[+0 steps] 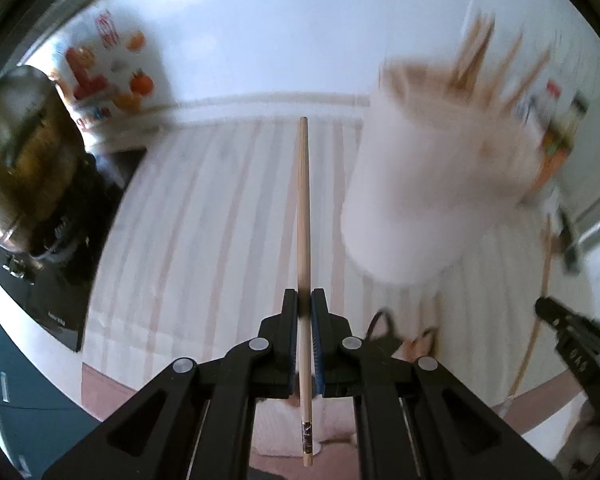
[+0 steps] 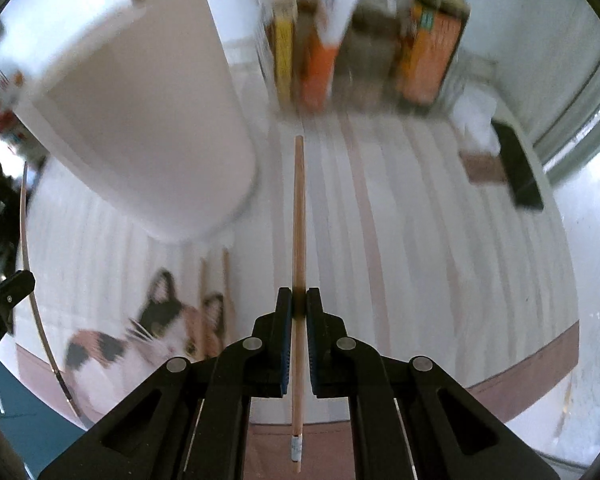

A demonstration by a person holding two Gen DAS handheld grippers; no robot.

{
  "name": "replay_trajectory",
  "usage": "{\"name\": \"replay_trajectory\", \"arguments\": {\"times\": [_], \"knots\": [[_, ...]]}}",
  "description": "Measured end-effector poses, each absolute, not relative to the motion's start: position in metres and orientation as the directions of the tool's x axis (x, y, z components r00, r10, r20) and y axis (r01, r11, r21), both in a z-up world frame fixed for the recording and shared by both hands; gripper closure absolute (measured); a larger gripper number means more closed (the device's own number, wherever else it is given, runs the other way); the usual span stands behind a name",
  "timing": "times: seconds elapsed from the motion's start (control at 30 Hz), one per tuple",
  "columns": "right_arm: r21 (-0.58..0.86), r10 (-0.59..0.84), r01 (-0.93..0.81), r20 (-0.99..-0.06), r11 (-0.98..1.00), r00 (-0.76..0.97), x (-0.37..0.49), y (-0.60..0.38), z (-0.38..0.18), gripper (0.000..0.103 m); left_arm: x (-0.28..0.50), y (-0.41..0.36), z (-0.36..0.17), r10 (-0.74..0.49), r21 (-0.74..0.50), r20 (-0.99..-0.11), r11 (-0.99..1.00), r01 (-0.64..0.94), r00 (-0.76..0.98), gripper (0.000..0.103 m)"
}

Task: Organize utensils
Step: 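Raise both held chopsticks and lower them into the pink holder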

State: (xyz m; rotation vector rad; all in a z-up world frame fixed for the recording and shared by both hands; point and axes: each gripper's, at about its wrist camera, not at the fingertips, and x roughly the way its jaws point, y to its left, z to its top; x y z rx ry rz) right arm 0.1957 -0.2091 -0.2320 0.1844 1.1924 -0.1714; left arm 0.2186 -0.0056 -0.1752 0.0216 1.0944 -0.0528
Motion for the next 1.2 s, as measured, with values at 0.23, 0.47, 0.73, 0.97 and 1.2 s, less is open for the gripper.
{"name": "replay_trajectory", "arguments": {"times": [0.23,0.47,0.73,0.97,1.2], "knots": [[0.141,0.01,0.195,-0.835,0.971,0.55,0.198,-0.214,-0.145,0.096,0.219,0.007,-0.073,-0.115,-0.108,-0.773,0.993,0.05,0.624,0.099],[0.255,0.08,0.135,-0.685,0.957,0.724,0.221,-0.217,-0.045,0.096,0.244,0.005,0.0,-0.231,-0.234,-0.668,0.968,0.096,0.707,0.099],[0.312,0.092,0.101,-0.548,0.945,0.831,0.279,-0.213,0.012,0.096,0.303,-0.015,0.031,-0.293,-0.316,-0.596,0.942,0.117,0.748,0.099],[0.35,0.087,0.114,-0.51,0.93,0.856,0.336,-0.209,-0.005,0.096,0.36,-0.044,-0.004,-0.27,-0.283,-0.599,0.952,0.116,0.754,0.099],[0.374,0.033,0.176,-0.49,0.91,0.871,0.36,-0.215,-0.041,0.096,0.392,-0.052,-0.063,-0.239,-0.294,-0.628,0.954,0.058,0.741,0.099]]}}
